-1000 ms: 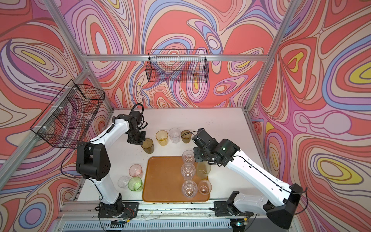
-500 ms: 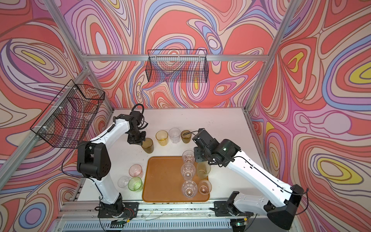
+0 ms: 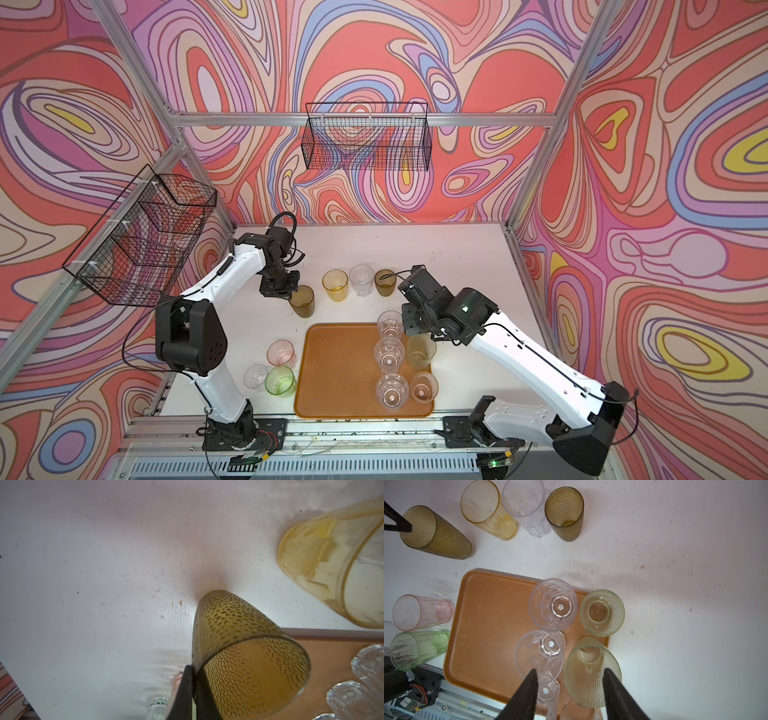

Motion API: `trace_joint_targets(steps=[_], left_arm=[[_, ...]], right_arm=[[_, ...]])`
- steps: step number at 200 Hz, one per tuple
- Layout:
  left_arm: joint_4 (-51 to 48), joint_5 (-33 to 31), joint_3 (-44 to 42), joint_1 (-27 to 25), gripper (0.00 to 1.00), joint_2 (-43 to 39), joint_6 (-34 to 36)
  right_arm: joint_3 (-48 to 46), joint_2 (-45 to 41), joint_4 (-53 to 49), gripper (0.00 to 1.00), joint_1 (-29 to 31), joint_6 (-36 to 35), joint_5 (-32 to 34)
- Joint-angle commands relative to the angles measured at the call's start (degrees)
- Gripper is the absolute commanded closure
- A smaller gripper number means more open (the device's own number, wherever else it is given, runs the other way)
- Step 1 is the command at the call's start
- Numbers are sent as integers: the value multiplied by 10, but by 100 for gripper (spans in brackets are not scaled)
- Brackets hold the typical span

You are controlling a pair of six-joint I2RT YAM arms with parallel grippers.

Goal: Place the glasses into the tray
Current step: 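Close the left gripper on the olive dimpled glass while the right gripper hovers, then lift the olive glass with the left gripper and carry it over the tray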

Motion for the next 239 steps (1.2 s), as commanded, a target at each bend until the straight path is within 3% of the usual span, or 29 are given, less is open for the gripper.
trace_joint_targets(steps=[1,75,239], left_arm=[[-38,23,18,3,100,-27,13],[-66,50,20,-18,100,-64,4],[-49,54,-7,-137,100,-70,-31]], right_arm=[[-4,-15,6,48,-4,8,12],[2,-9,-4,47,-4,12,18],[7,-10,-5,47,-4,6,28]])
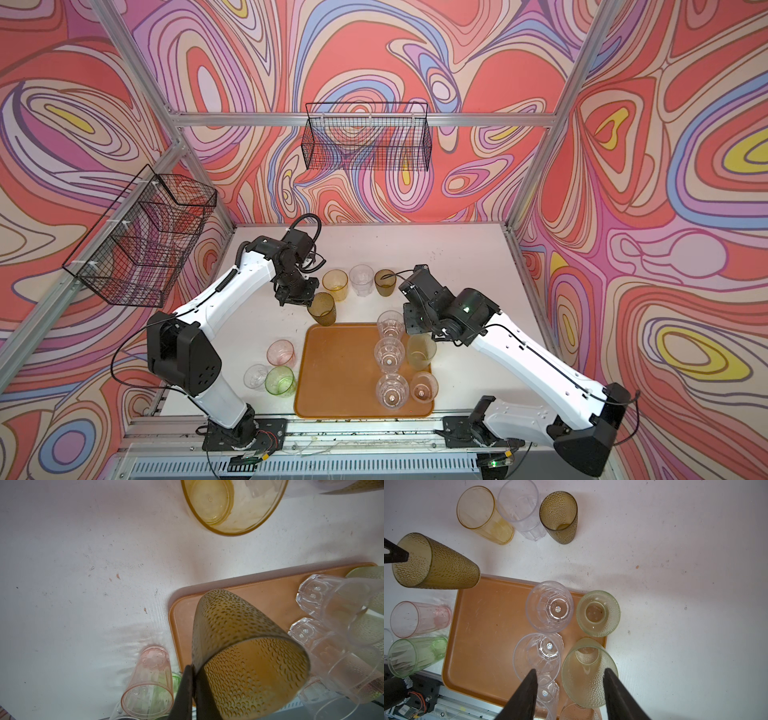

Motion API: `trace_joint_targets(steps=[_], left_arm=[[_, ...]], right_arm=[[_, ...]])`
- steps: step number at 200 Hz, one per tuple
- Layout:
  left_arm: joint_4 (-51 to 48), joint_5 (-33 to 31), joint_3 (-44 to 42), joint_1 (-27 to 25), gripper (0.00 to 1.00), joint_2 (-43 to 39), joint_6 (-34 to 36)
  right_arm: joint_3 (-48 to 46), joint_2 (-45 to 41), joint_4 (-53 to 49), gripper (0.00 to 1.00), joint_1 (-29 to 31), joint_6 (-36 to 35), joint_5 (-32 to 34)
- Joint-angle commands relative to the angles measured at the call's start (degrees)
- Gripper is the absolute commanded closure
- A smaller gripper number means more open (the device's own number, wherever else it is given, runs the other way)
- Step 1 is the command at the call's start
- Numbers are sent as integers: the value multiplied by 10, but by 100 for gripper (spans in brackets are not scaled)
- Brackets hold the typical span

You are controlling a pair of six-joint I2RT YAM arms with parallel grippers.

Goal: Place the glasses into the tray
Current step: 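Lift the olive glass with the left gripper and carry it over the tray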

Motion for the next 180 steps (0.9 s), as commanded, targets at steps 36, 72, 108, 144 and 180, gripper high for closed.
trace_joint_targets(steps=[36,72,108,144,180], left_arm=[[-4,3,-8,-39,100,-6,-28],[2,3,-5,-70,100,7,-41],[9,-1,1,-101,100,24,-56],[15,-5,7,-124,100,44,-62],[20,-4,23,-139,100,66,-66]], right_arm=[[5,-4,0,47,-4,-5,13],[2,-6,4,47,-3,-4,13],[0,-6,6,47,-3,-5,12],[-4,-6,7,47,-3,-4,10],[-5,-6,8,47,-4,-6,10]])
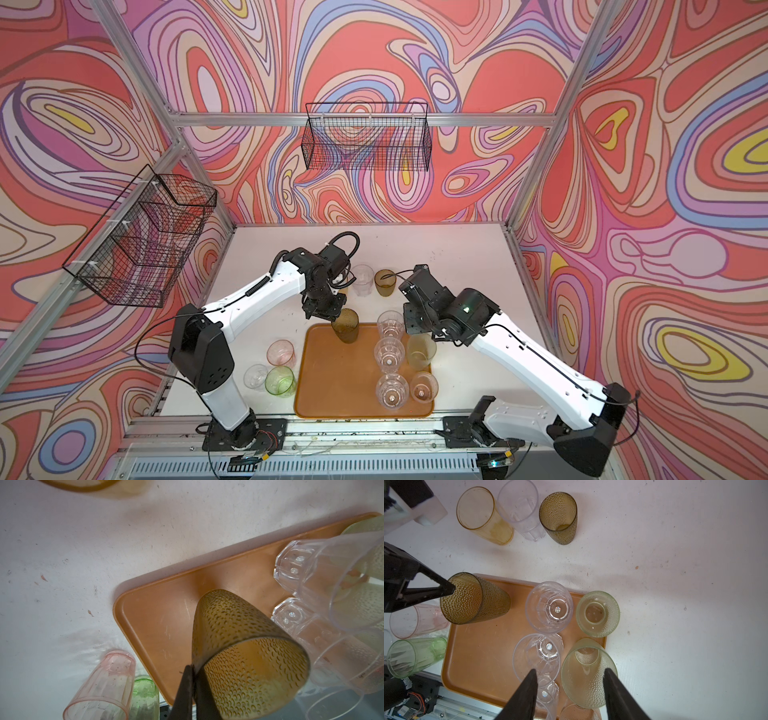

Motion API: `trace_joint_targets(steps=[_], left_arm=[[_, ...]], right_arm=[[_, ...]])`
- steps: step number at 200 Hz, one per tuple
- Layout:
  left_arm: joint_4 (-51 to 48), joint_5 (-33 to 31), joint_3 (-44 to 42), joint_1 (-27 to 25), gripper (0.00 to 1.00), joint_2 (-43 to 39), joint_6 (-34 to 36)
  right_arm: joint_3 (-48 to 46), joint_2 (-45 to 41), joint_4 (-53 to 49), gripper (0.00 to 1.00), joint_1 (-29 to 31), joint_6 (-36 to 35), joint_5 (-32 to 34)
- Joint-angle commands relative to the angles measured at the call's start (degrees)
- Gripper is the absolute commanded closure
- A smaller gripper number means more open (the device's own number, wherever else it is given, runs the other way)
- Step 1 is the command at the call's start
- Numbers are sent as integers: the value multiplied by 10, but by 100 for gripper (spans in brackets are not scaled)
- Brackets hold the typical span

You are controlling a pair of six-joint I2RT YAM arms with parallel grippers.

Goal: Place the glasses into the tray
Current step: 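Lift the olive glass with the left gripper and carry it over the tray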

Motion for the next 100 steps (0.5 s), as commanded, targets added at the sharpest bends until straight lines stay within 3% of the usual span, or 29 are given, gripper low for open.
trace_joint_targets(steps=[1,100], left_arm=[[1,-4,24,-9,100,19,-12],[12,-8,65,-31,100,78,-13]], right_arm=[[-4,-6,8,47,-3,-5,9],[-11,-14,4,47,-4,-1,10]])
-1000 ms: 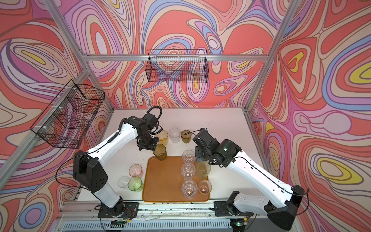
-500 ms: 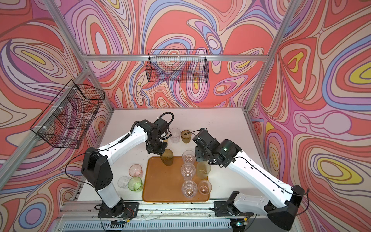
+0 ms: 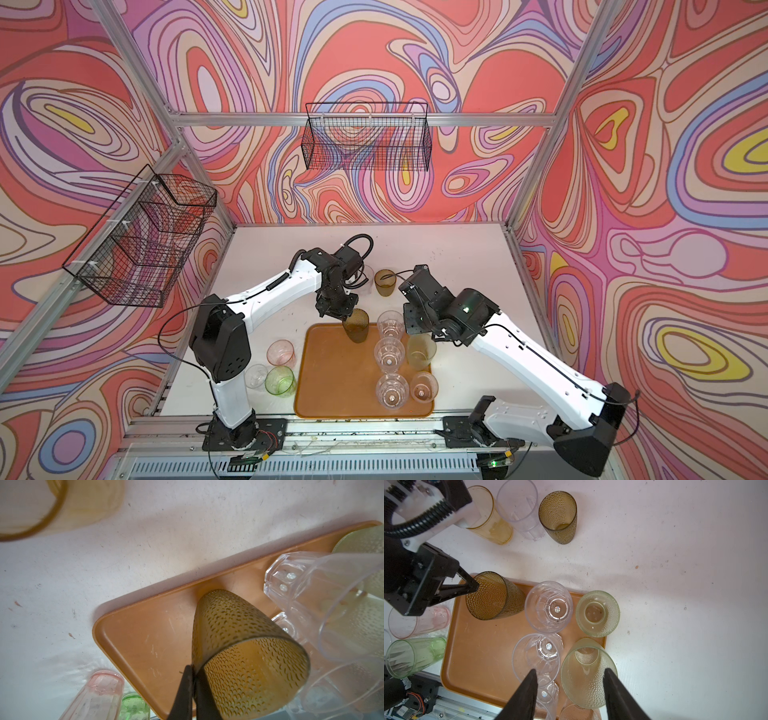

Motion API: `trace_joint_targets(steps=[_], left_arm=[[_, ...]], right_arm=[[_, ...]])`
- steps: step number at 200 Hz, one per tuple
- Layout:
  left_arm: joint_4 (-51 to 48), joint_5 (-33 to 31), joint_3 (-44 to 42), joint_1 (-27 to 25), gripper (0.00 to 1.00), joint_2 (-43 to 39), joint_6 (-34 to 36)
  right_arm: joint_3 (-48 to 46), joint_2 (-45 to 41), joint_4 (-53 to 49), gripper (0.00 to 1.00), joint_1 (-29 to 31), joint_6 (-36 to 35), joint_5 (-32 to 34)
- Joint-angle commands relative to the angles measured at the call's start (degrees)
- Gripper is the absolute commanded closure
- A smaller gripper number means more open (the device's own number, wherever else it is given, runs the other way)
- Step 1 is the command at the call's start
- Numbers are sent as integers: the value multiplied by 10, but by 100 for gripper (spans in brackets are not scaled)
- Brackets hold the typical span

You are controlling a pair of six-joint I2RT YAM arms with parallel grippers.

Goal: Place the glasses into the tray
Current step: 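Lift the olive glass with the left gripper and carry it over the tray, then lower the olive glass onto the tray and open the left gripper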

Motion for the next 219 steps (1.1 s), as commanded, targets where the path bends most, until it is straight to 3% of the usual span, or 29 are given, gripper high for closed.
trace_joint_targets(steps=[1,156,219], left_arm=[[-5,-7,20,-7,100,13,-9],[0,-24,36,-26,100,47,-17],[-2,-28,38,-28,93,52,-18]], right_arm=[[-8,-14,3,47,-4,-1,10],[-11,-20,-1,47,-4,0,9],[-10,-20,-2,47,-4,1,10]])
